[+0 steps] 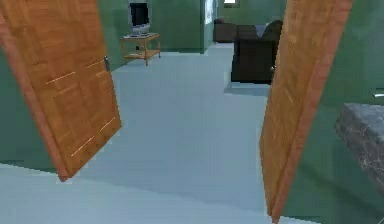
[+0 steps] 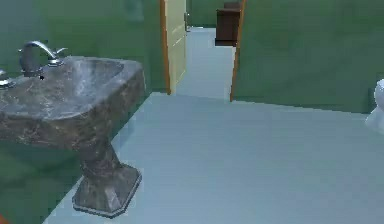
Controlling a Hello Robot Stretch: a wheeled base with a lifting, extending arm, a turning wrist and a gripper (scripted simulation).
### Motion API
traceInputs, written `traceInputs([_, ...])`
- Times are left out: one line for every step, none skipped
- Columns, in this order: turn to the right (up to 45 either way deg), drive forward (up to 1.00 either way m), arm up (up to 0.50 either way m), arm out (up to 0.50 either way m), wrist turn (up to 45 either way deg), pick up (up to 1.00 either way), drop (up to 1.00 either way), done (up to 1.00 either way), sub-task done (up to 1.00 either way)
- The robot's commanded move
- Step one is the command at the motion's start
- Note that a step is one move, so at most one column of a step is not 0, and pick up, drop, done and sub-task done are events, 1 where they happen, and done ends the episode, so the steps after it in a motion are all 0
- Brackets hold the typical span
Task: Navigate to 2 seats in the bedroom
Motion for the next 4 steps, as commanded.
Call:
traceInputs([0.0,0.90,0.00,0.00,0.0,0.00,0.00,0.00,0.00])
traceInputs([12.0,0.00,0.00,0.00,0.0,0.00,0.00,0.00,0.00])
traceInputs([0.0,1.00,0.00,0.00,0.0,0.00,0.00,0.00,0.00])
traceInputs([0.0,0.50,0.00,0.00,0.0,0.00,0.00,0.00,0.00])
